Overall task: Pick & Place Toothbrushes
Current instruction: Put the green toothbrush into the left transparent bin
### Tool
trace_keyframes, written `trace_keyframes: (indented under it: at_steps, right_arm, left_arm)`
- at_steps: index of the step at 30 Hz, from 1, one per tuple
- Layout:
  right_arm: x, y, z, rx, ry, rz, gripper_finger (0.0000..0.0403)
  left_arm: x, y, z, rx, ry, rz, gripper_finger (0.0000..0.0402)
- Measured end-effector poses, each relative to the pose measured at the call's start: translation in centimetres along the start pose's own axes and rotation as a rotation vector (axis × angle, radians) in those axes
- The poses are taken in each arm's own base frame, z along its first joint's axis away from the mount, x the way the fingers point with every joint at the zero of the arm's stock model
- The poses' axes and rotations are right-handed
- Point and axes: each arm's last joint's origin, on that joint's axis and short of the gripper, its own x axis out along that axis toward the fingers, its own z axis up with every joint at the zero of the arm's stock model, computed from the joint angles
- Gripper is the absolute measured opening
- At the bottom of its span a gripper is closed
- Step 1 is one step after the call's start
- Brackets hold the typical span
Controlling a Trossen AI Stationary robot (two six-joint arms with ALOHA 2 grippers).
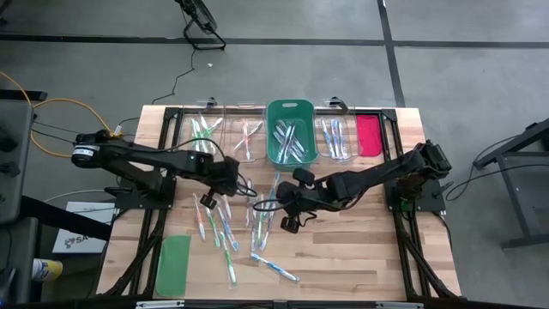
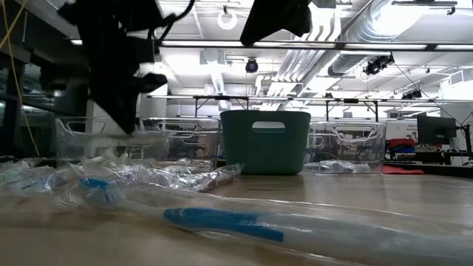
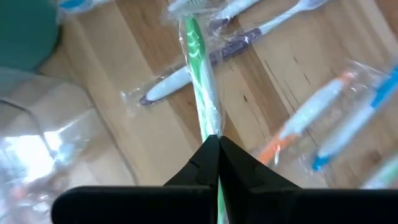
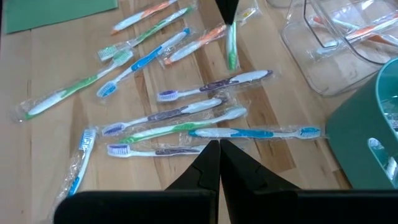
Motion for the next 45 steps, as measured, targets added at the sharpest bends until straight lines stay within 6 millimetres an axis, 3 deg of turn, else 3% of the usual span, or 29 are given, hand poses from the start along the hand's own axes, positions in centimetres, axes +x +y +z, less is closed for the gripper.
trace_keyframes:
  at_steps: [7,12,22,30,36,45]
  right_arm:
    - [0.0,-0.1,0.0,-0.001,-0.003,-0.017,0.0003]
    - [0.0,-0.1,0.0,-0.001,-0.004,-0.018,0.0003]
    - [0.0,-0.1,0.0,-0.001,-0.004,-0.018,0.0003]
    - [0.0,-0.1,0.0,-0.002,-0.004,-0.018,0.0003]
    - [0.0,-0.1,0.0,-0.004,-0.004,-0.018,0.0003]
    - [0.0,-0.1,0.0,-0.005,-0.004,-0.018,0.0003]
  left_arm:
    - [-4.2,0.4,1.9,0.095,0.147,0.098,0.0000]
    - [-6.5,1.2,1.5,0.158,0.351,0.251,0.0000]
    - [-6.3,4.1,-2.6,0.518,0.676,0.135,0.0000]
    - [-6.7,7.3,-6.1,0.590,0.802,0.020,0.0000]
    - [-6.8,9.0,-8.3,0.674,0.724,-0.102,0.0000]
    - [-6.7,10.7,-8.7,0.717,0.659,-0.016,0.0008]
